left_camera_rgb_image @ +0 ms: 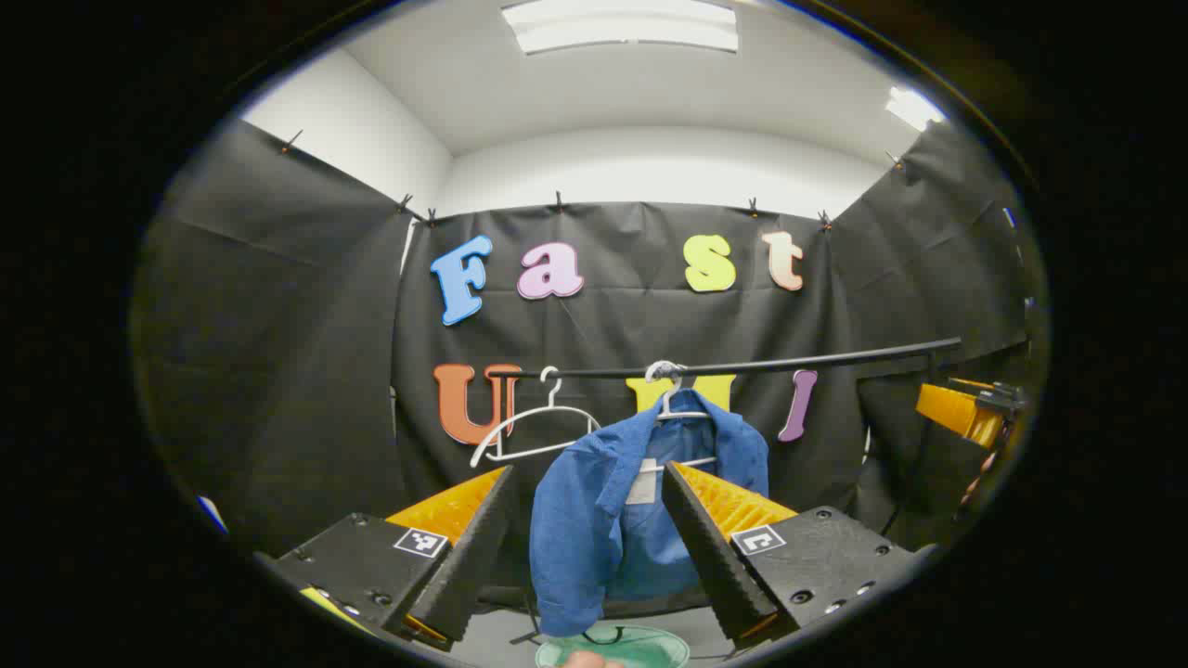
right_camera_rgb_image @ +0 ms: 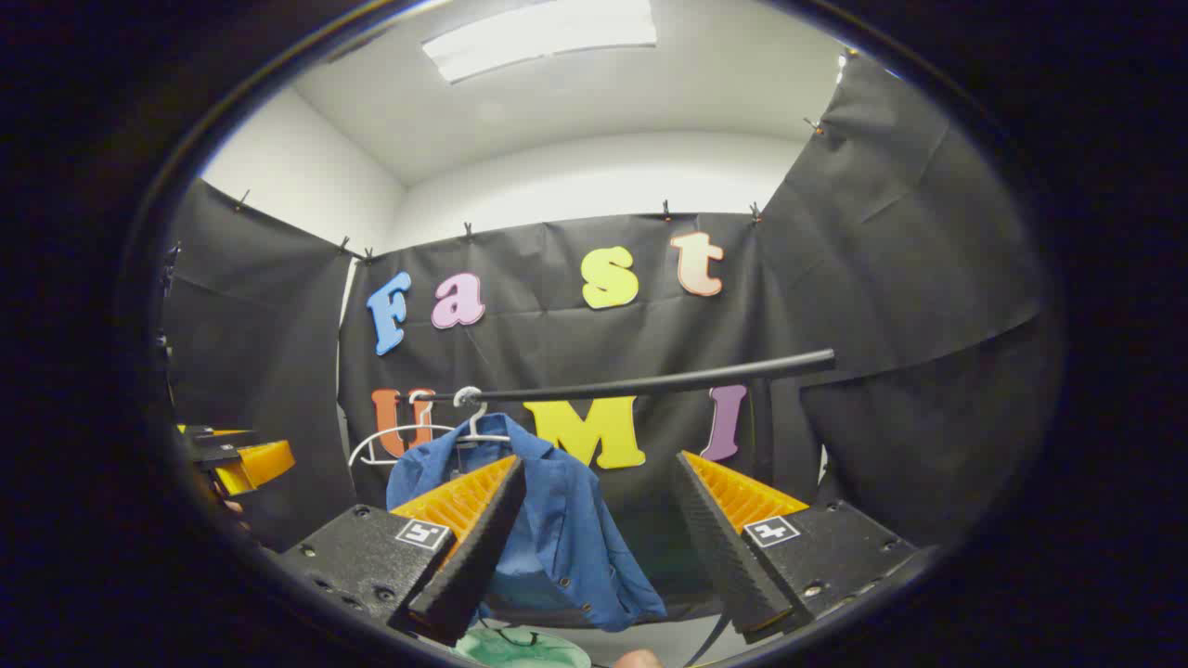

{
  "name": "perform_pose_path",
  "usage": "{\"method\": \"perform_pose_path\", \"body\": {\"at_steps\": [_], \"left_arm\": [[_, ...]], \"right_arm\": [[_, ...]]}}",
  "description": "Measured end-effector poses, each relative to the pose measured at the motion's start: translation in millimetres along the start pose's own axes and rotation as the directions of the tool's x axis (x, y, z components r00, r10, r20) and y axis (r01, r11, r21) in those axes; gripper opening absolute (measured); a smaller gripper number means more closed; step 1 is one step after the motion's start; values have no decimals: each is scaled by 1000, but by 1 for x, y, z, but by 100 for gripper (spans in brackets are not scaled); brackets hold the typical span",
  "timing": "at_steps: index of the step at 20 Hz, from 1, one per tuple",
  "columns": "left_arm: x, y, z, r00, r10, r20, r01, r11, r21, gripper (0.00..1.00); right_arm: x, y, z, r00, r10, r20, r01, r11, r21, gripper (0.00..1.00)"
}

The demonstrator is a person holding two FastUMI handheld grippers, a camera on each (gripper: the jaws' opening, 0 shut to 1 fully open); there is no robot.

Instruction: Grasp the clothes on the hanger with both hands and then place them into the laundry hamper below.

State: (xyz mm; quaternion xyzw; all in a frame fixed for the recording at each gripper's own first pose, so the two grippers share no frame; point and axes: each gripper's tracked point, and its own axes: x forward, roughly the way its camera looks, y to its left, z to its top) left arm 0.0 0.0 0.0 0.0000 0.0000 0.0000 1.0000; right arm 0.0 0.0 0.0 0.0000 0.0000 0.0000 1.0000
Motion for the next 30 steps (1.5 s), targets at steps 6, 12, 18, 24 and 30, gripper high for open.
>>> {"method": "perform_pose_path", "body": {"at_steps": [6,12,18,24,30], "left_arm": [[-4,11,-11,997,58,-49,-60,997,-52,100],[-7,14,-8,992,125,-34,-124,992,17,100],[-1,11,-12,986,160,-43,-158,986,48,100],[29,18,-22,995,91,-40,-89,995,52,100],[70,11,-51,996,-12,-93,15,1000,28,100]], "right_arm": [[4,-5,-14,998,25,-50,-27,999,-47,100],[15,1,-23,996,46,-77,-50,998,-44,99],[35,7,-38,991,54,-124,-55,998,-6,99],[56,38,-67,986,16,-167,-12,1000,29,99],[98,62,-99,979,-42,-198,36,999,-35,99]]}}
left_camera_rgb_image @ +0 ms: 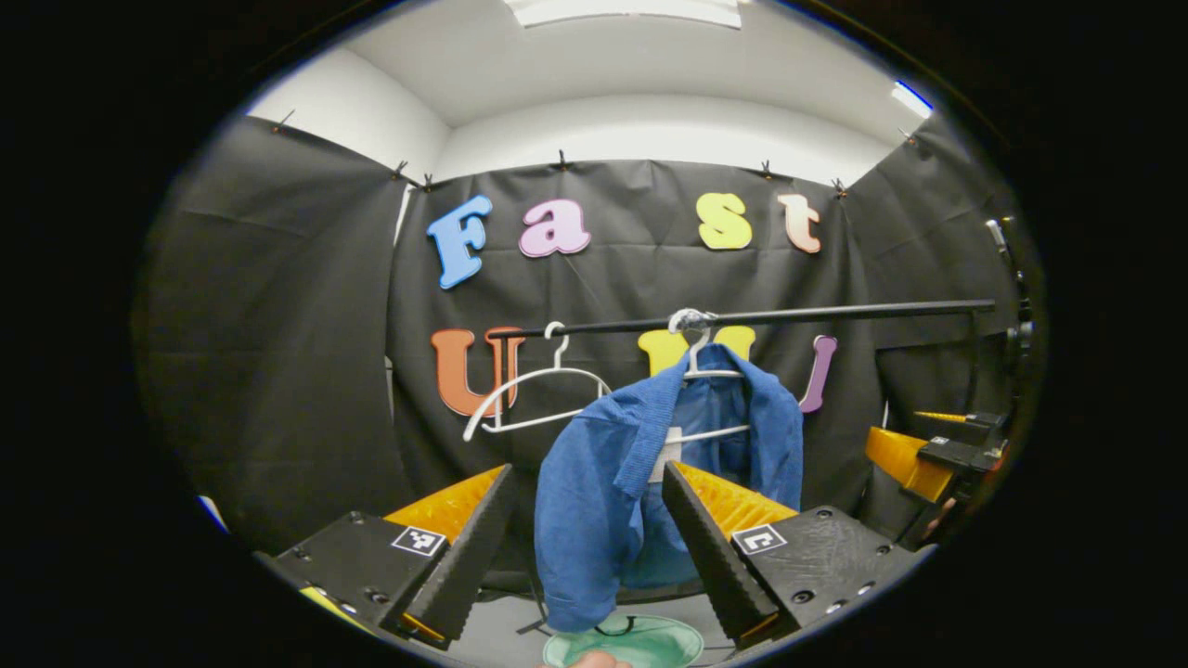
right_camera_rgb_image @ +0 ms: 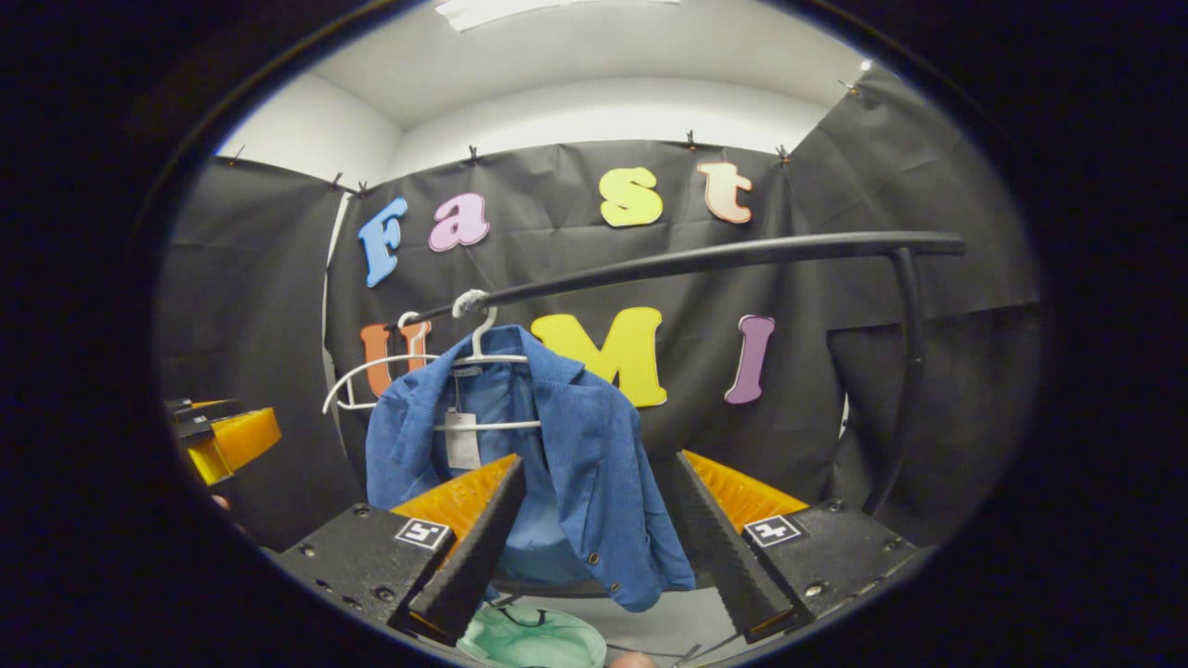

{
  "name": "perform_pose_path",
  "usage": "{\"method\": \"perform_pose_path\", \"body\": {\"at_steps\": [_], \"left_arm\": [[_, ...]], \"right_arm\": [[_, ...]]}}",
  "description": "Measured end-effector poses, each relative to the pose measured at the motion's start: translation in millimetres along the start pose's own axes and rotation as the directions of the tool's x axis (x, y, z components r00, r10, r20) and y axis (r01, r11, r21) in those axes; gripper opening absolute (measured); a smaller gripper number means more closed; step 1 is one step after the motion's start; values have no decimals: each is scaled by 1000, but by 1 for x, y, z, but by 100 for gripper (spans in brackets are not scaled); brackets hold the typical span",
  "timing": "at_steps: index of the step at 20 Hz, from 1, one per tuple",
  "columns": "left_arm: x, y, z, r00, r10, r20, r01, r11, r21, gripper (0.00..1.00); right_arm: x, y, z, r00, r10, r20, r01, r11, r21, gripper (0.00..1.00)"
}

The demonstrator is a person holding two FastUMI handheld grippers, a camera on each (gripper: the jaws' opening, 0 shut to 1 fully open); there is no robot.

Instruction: Grasp the clothes on the hanger with both hands and then place them into the laundry hamper below.

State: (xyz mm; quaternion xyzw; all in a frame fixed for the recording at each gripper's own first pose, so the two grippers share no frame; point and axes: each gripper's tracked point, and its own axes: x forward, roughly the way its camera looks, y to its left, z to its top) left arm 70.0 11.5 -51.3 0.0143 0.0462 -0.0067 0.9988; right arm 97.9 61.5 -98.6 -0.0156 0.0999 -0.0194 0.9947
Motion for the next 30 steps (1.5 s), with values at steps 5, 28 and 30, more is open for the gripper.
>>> {"method": "perform_pose_path", "body": {"at_steps": [5,28,30], "left_arm": [[45,-8,-18,999,-35,36,34,999,32,100],[197,-26,-102,984,-8,-176,9,1000,4,100],[203,-26,-105,983,-23,-184,23,1000,-4,87]], "right_arm": [[45,16,-12,999,-43,-16,43,999,-14,98],[195,16,-59,968,-231,-98,217,967,-133,93],[197,15,-66,966,-226,-123,214,972,-101,85]]}}
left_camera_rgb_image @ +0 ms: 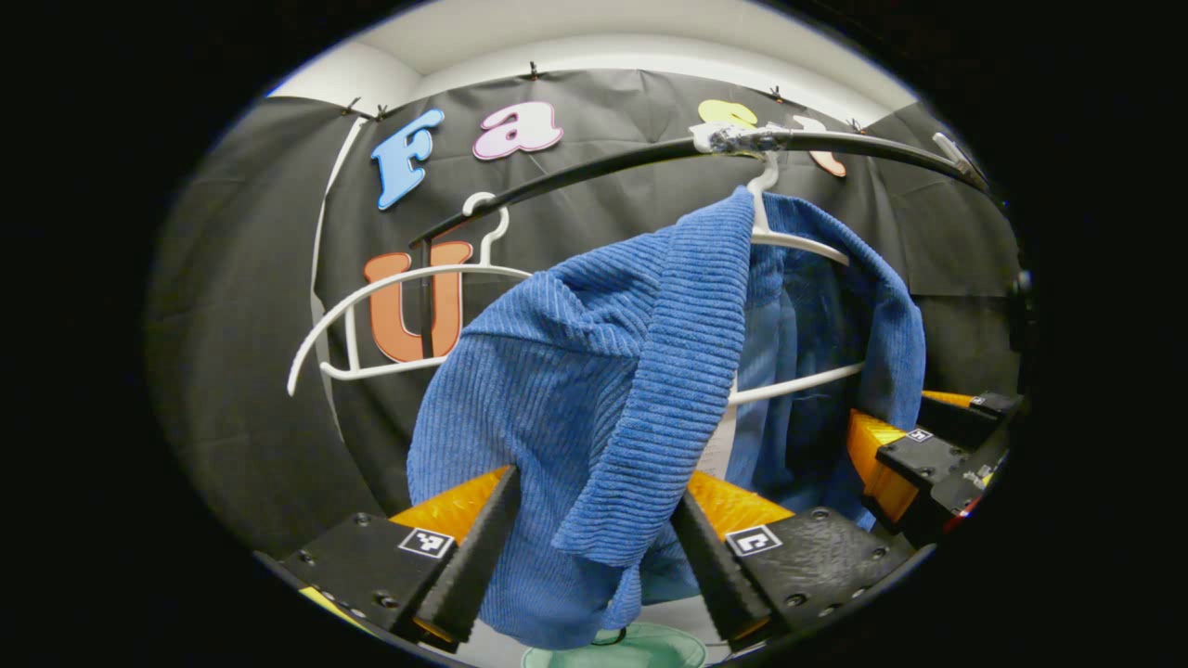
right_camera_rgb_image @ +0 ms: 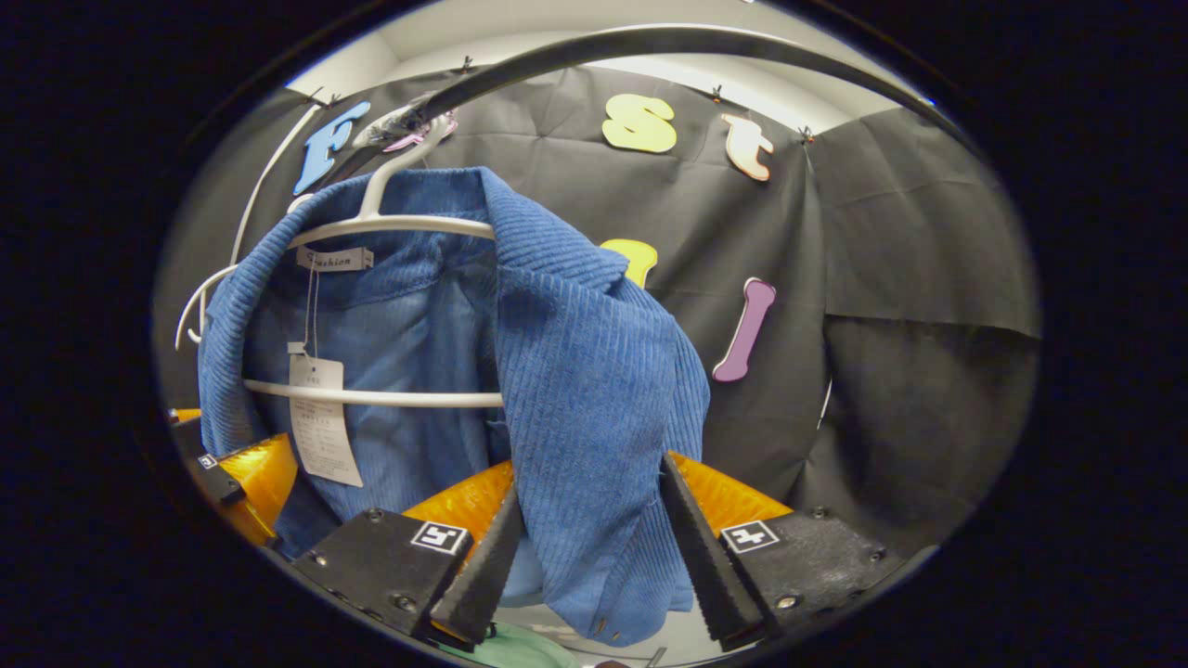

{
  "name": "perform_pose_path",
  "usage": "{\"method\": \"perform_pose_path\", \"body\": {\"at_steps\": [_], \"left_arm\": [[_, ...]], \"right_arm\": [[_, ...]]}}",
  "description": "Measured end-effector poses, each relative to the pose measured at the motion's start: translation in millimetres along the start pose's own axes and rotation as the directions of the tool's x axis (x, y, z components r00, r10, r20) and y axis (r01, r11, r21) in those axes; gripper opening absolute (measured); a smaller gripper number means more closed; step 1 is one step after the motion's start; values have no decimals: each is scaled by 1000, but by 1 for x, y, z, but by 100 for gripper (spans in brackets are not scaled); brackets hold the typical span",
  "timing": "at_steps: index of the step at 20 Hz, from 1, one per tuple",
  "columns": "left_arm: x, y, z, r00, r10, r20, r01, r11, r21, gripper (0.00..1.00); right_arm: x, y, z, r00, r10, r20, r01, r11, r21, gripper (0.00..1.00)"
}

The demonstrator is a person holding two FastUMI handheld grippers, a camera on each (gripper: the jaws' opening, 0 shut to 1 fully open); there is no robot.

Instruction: Grasp the clothes on the hanger with both hands and then place them into the laundry hamper below.

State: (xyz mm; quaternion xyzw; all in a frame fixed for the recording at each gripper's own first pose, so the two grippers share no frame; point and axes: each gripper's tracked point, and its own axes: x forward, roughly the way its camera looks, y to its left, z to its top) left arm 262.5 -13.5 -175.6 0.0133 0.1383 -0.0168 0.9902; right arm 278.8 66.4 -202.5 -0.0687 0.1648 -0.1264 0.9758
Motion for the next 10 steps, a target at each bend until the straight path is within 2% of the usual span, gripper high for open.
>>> {"method": "perform_pose_path", "body": {"at_steps": [1,3,6,7,8,9,10], "left_arm": [[2,-1,-2,1000,-8,-8,8,1000,-1,82],[8,-7,-8,999,-34,-34,33,999,-9,66],[18,-18,-20,994,-75,-73,74,997,-26,41],[18,-9,-19,997,-42,-71,40,999,-20,28],[15,-10,-18,995,-57,-77,56,998,-25,15],[19,-18,-21,993,-83,-83,80,996,-34,22],[20,-18,-18,994,-78,-82,76,997,-30,21]], "right_arm": [[2,3,-3,1000,15,-15,-15,1000,19,82],[6,7,-8,998,55,-39,-53,997,50,75],[11,12,-10,991,120,-52,-114,988,99,57],[12,12,-13,989,135,-56,-128,986,110,53],[13,12,-16,986,154,-65,-145,982,121,43],[14,11,-18,982,178,-71,-167,976,137,38],[14,10,-17,978,199,-68,-187,970,153,31]]}}
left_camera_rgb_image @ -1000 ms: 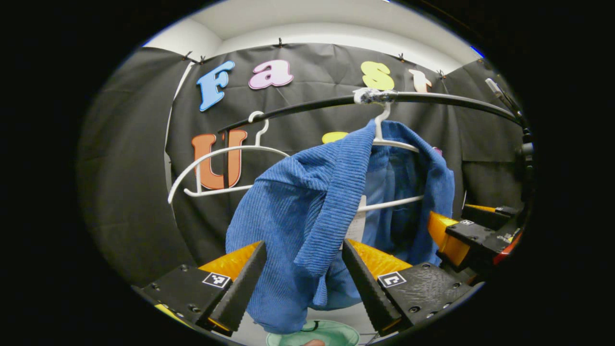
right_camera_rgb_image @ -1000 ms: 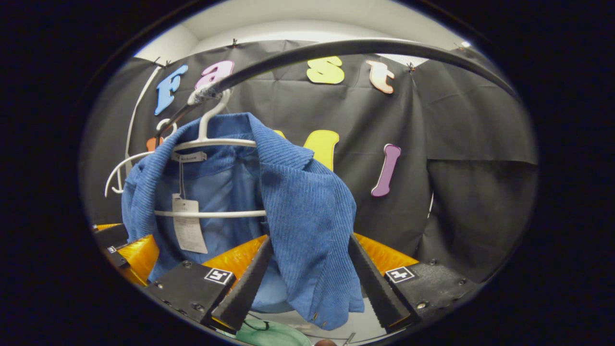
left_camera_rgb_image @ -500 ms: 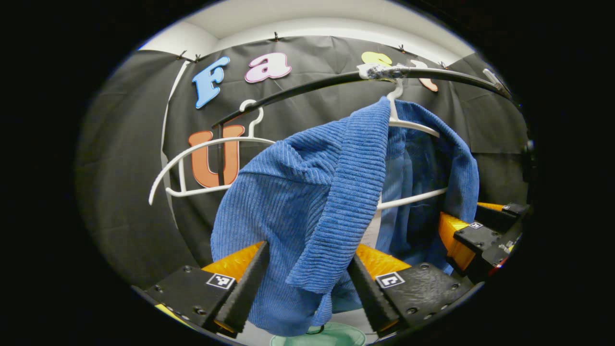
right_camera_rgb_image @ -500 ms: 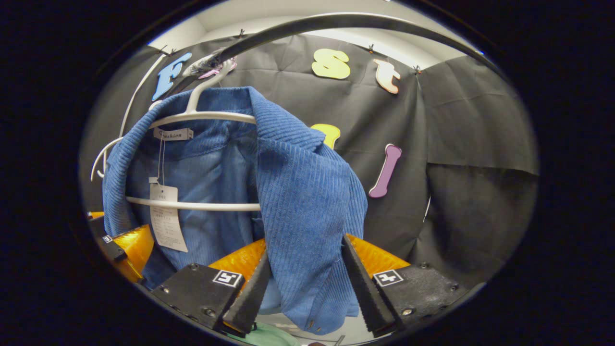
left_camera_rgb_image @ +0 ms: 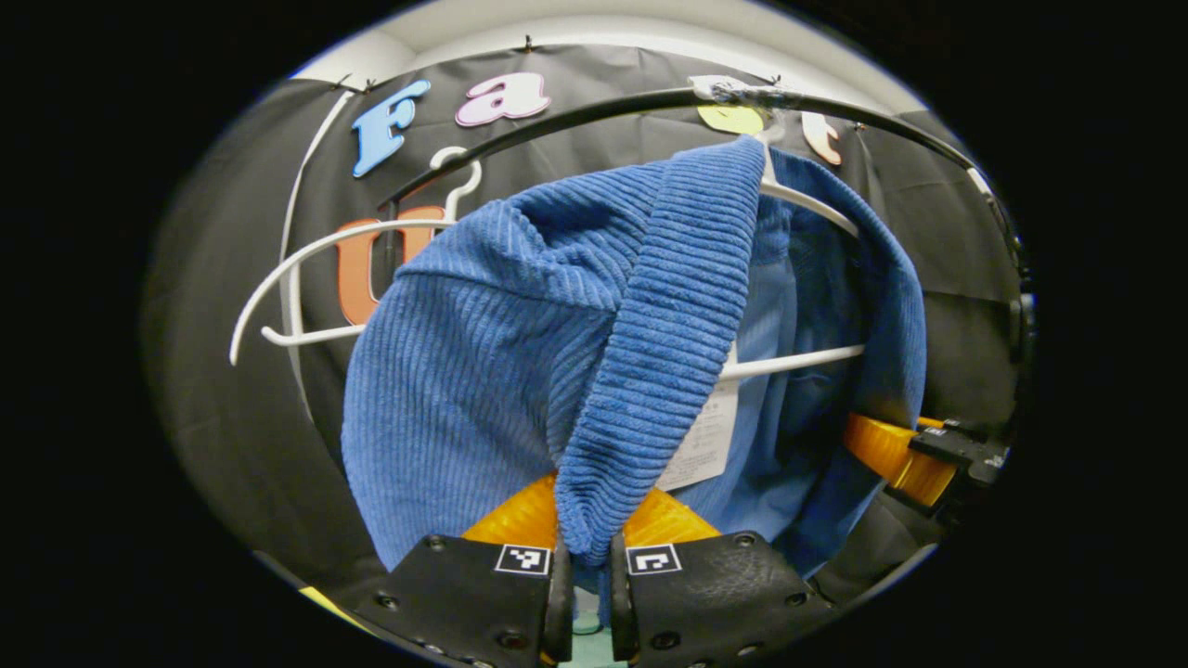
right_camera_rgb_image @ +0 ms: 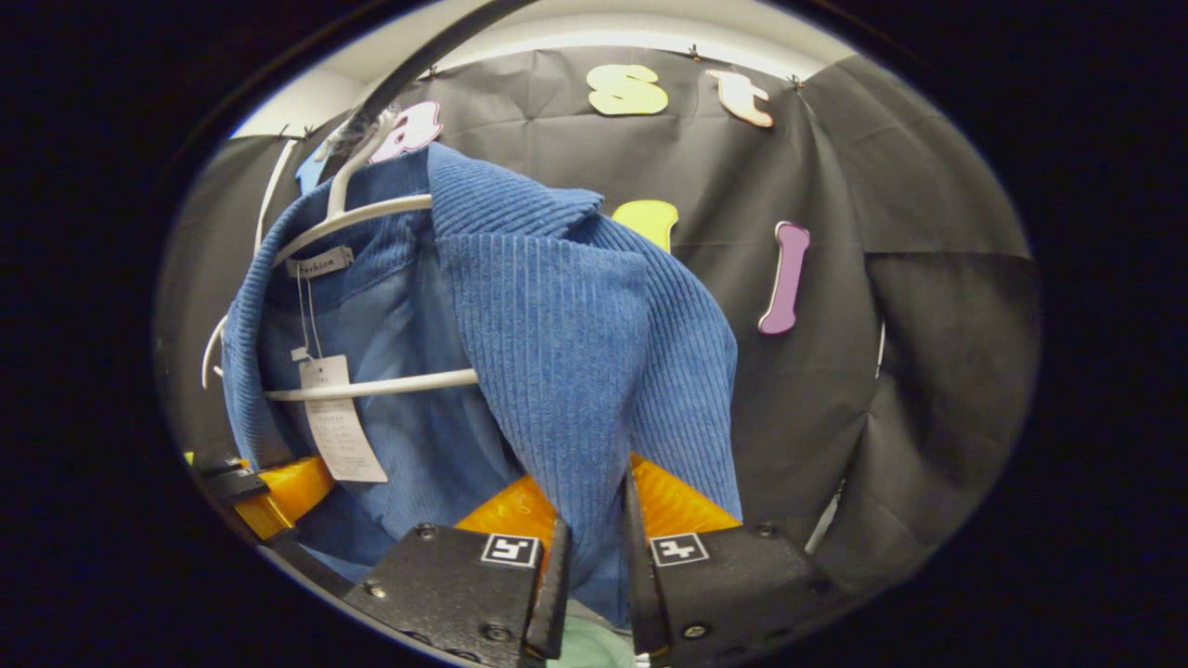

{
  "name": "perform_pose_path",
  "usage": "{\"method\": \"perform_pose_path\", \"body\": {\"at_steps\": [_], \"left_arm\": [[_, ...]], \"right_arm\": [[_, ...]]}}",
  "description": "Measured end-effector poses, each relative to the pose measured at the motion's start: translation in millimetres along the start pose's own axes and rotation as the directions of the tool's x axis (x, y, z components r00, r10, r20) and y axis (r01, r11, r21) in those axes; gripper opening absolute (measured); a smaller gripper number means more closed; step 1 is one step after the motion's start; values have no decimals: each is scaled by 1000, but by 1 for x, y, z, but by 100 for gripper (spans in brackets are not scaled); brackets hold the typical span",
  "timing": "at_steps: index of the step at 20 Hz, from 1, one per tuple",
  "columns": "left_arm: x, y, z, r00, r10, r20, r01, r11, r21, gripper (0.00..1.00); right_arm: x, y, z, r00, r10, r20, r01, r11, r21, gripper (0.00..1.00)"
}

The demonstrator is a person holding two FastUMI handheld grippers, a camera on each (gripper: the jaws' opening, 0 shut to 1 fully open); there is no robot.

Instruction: Grasp the clothes on the hanger with both hands and then place them into the laundry hamper below.

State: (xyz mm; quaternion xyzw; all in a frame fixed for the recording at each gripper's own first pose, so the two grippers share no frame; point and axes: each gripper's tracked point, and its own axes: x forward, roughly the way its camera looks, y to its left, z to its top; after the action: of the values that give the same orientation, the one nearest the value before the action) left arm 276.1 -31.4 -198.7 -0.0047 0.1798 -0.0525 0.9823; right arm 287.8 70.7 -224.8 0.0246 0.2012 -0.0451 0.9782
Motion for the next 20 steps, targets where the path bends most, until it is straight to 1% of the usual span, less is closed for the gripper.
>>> {"method": "perform_pose_path", "body": {"at_steps": [1,2,3,4,6,8,9,13,15,17,19,20], "left_arm": [[0,0,0,1000,-11,-9,11,1000,-11,16],[-1,-1,-1,999,-32,-24,32,999,-28,12],[-1,-1,-1,998,-45,-38,43,998,-50,7],[-2,-1,0,997,-63,-46,59,996,-69,6],[-8,-2,0,994,-88,-59,83,993,-82,7],[-19,-1,5,993,-109,-53,105,992,-69,6],[-24,-2,7,991,-125,-46,121,990,-70,6],[-42,3,21,987,-158,-36,154,982,-110,6],[-48,9,31,985,-170,-27,165,977,-139,7],[-53,14,40,982,-186,-22,179,967,-181,6],[-57,20,47,981,-193,-16,186,962,-202,7],[-58,22,51,980,-199,-15,191,958,-214,7]], "right_arm": [[-1,0,0,1000,18,3,-18,1000,19,28],[-3,2,2,998,57,6,-58,997,46,18],[-4,1,3,996,95,6,-95,993,74,16],[-4,-1,5,991,133,6,-133,986,100,12],[-4,-7,5,981,194,-7,-191,971,146,8],[-11,-14,6,968,251,-9,-245,949,196,7],[-15,-19,8,964,264,-4,-257,941,222,7],[-26,-41,19,961,274,28,-270,917,294,7],[-27,-41,21,954,297,27,-290,903,318,7],[-28,-36,19,937,348,8,-326,868,375,7],[-25,-33,20,913,407,-4,-362,816,450,7],[-22,-33,21,904,427,-11,-371,798,474,7]]}}
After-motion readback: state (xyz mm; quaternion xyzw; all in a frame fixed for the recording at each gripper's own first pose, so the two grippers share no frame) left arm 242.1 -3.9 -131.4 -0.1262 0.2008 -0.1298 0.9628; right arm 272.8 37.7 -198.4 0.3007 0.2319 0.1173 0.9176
